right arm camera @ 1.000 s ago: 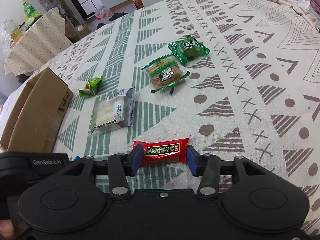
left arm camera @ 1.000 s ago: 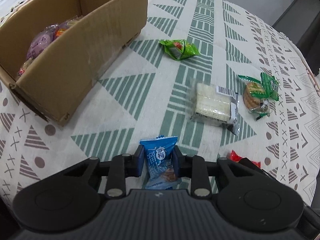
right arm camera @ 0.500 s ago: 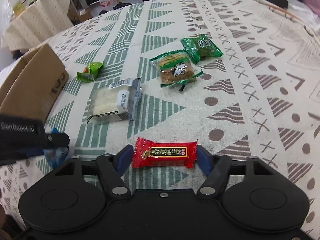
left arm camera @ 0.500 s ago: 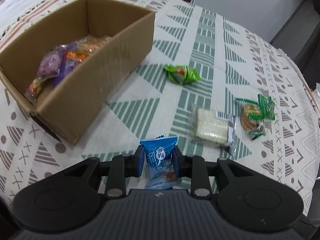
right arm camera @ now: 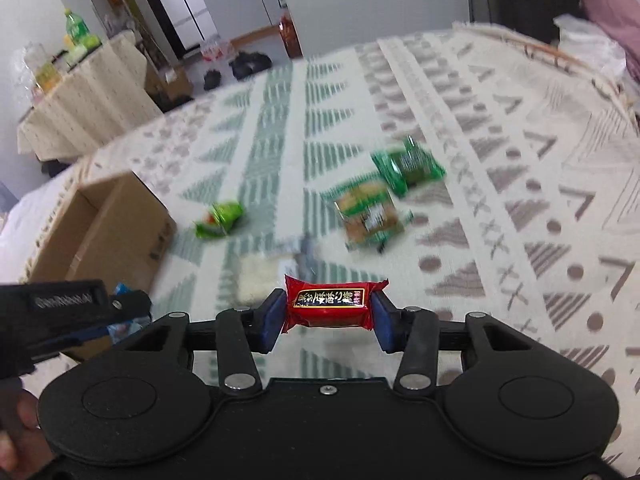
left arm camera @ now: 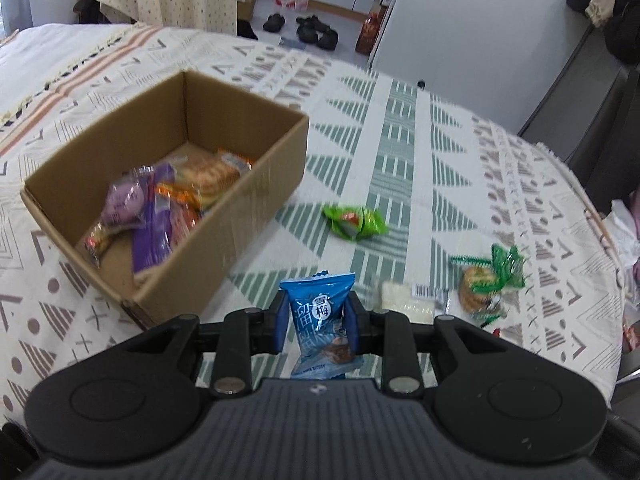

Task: Organize snacks
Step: 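Carry the blue pack with the left tool while the right carries the red bar to the box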

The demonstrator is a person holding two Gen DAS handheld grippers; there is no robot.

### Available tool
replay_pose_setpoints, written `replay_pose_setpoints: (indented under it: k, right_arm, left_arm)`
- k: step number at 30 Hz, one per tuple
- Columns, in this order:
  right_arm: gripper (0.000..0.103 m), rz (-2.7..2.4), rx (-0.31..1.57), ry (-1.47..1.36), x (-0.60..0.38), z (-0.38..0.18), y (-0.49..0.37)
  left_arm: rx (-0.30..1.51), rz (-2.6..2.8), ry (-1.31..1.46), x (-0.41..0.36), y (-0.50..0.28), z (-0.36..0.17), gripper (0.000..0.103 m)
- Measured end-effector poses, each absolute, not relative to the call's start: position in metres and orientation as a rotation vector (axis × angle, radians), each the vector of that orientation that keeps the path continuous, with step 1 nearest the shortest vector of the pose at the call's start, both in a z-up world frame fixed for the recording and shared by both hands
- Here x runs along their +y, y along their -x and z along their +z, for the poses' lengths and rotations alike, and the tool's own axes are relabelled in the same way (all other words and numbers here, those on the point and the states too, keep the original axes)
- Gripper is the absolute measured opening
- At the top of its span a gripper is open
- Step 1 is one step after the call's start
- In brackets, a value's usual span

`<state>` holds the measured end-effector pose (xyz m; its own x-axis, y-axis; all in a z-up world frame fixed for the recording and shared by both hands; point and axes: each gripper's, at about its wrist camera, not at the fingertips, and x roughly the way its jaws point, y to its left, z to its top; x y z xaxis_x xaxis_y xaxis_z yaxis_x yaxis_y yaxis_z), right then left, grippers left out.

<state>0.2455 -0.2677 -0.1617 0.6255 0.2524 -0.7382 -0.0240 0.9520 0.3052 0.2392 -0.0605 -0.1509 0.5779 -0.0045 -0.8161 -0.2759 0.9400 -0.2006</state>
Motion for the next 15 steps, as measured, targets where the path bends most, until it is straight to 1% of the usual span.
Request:
replay_pose_setpoints:
  k: [7,15]
  right_arm:
    - [0.045,0.193,0.798,-0.27,-0.251,-0.126,-0.25]
    - [0.045,0.271,0.736,-0.258,-0.218,-0.103,-0.255]
  left_arm:
    - [0.867,0.134,0.348,-0.044,-0.237,-0.125,0.028]
    - [0.822,0.149,0.392,-0.015,-0.237,-0.112,0.028]
